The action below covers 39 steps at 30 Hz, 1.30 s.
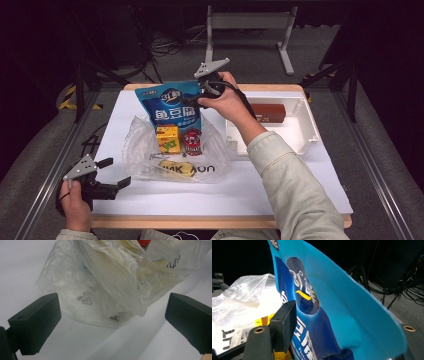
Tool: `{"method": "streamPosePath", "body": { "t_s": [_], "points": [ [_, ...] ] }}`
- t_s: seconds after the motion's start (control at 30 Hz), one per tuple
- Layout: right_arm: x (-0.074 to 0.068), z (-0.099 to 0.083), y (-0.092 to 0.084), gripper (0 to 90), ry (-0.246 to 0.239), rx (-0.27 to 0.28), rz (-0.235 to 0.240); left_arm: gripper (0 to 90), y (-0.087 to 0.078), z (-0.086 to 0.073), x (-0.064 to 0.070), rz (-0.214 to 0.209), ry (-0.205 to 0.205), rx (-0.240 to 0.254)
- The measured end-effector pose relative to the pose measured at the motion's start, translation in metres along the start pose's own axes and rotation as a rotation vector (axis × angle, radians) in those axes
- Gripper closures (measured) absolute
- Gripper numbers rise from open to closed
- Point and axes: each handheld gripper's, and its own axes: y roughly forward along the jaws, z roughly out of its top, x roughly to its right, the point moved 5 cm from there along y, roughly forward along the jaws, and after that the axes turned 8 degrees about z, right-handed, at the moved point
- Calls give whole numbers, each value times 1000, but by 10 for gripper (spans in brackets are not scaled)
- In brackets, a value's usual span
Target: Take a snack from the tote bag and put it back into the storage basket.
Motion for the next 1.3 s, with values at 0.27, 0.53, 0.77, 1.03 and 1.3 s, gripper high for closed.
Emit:
{"method": "streamPosePath", "body": {
  "t_s": [0.27,0.53,0.77,1.03,1.3],
  "points": [
    [-3,4,4,457,-33,-19,7,9,0,-1,0,-2,0,-7],
    [-5,4,3,665,-88,-65,-9,9,1,-1,0,0,5,-9],
    [-9,5,1,825,-139,-109,-4,9,2,-1,1,-5,0,-12],
    [-16,7,0,898,-139,-141,-8,10,2,0,1,-6,0,-10],
    [-24,12,-2,899,-129,-138,14,10,2,-1,-1,-4,1,-13]
  ]
}}
